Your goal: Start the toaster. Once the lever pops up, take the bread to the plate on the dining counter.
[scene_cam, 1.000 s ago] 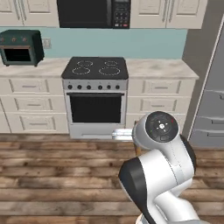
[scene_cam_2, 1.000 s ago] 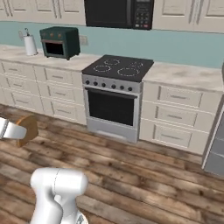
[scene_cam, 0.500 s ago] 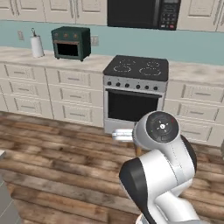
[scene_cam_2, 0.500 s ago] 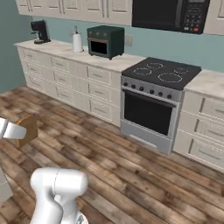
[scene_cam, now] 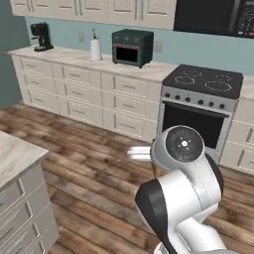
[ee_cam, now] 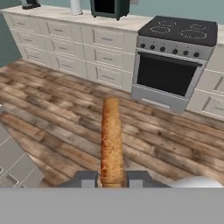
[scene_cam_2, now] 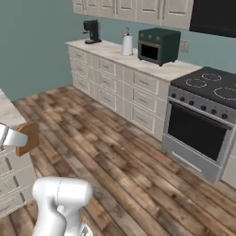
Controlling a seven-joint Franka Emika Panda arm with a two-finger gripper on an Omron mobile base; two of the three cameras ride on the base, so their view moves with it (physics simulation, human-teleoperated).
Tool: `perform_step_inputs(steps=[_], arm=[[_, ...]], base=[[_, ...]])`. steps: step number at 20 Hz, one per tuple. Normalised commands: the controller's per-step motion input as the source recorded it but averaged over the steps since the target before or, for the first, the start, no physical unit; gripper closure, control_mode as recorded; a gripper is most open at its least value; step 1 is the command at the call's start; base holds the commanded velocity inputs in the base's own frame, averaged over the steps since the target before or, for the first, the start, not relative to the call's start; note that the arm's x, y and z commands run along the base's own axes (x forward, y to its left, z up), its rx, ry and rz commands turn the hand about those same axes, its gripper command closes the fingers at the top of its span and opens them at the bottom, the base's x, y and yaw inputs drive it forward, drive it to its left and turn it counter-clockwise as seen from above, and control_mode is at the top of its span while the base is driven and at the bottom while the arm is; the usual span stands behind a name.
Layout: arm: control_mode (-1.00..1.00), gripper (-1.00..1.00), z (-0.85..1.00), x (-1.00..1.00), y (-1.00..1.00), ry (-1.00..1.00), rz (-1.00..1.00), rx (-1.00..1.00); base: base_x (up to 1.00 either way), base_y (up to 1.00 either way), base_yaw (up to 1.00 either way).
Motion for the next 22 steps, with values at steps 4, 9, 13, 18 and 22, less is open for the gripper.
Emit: perform_step_inputs(steps=[4,9,13,18,22], arm=[[1.0,1.0,0.0,0.0,0.0,0.0,0.0,0.0],[1.0,1.0,0.0,0.0,0.0,0.0,0.0,0.0],[1.0,1.0,0.0,0.0,0.0,0.0,0.0,0.0],[1.0,1.0,0.0,0.0,0.0,0.0,0.0,0.0],[1.0,1.0,0.0,0.0,0.0,0.0,0.0,0.0]], base=[[0.34,0.09,0.4],[0.25,0.0,0.35],[0.2,0.0,0.3],[0.1,-0.01,0.26],[0.31,-0.17,0.25]])
